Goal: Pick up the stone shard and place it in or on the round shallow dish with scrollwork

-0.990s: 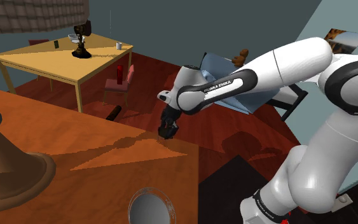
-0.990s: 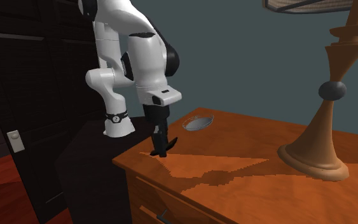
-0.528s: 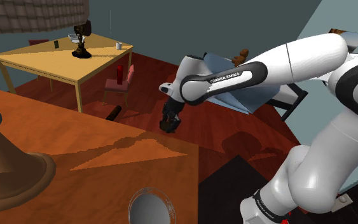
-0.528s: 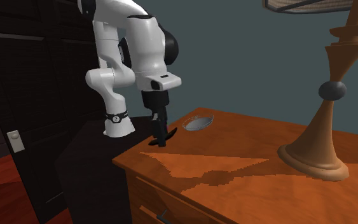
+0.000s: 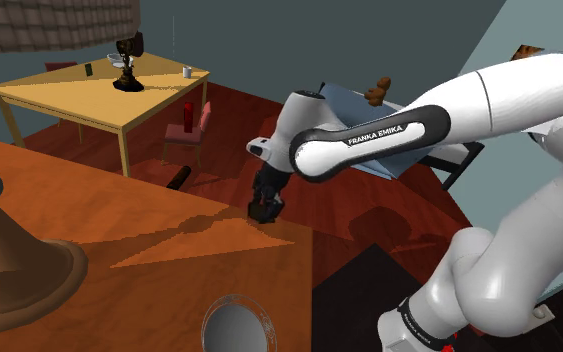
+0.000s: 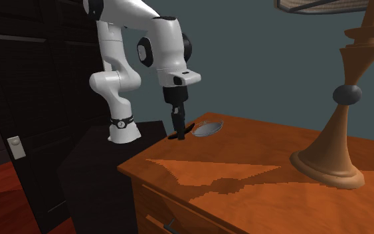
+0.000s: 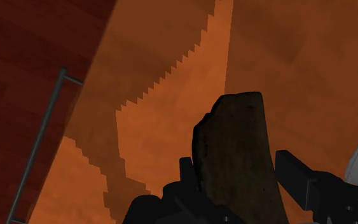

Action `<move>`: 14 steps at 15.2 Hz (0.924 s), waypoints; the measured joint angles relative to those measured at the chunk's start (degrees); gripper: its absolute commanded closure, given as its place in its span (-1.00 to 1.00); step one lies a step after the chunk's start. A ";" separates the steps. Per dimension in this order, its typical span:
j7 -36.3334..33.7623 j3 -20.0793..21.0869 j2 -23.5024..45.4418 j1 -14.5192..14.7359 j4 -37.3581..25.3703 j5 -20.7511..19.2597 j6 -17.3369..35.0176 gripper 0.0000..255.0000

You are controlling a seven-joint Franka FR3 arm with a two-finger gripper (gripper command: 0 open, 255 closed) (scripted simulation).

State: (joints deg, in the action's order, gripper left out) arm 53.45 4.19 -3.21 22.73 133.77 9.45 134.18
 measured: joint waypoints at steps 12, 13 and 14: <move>-17.33 10.20 -5.85 8.09 6.21 1.02 2.41 1.00; -18.72 11.06 -6.11 8.73 6.54 1.13 2.64 1.00; -20.15 11.93 -6.51 9.37 6.79 1.24 2.64 1.00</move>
State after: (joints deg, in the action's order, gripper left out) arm 33.29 16.11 -9.72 32.10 140.56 10.69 136.82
